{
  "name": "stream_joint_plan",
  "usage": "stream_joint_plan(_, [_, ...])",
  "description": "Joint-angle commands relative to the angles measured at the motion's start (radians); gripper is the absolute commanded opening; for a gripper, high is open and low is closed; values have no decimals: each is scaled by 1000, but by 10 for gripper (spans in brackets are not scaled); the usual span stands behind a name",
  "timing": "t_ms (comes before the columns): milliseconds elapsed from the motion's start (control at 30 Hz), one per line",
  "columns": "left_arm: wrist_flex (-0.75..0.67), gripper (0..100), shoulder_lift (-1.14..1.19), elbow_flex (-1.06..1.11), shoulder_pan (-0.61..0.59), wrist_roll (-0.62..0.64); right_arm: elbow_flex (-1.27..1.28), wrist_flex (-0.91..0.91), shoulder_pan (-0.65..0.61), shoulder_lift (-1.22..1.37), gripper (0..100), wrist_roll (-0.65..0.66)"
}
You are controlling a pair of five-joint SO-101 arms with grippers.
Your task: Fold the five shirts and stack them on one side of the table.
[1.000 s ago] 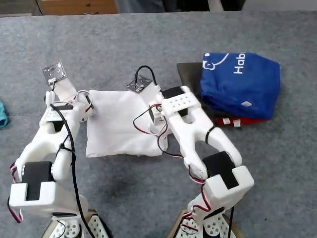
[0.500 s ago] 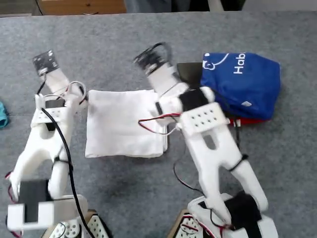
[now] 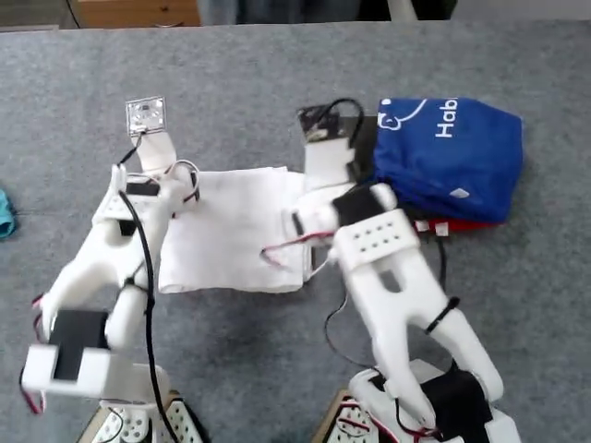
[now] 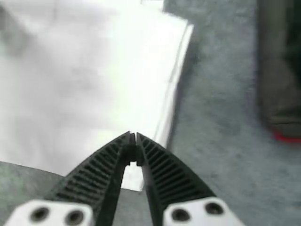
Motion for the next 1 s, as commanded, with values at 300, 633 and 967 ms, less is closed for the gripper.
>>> stream_joint_plan(300, [12,28,110,-150,-61,-9,242,-325,-138,13,14,-112])
stream_joint_plan(633, [11,28,103,-134,-47,-11,96,-313,74,286,14,-152])
stream_joint_plan(967, [15,28,61,-128,-87,-9,-199,100,-35,186,14,-157])
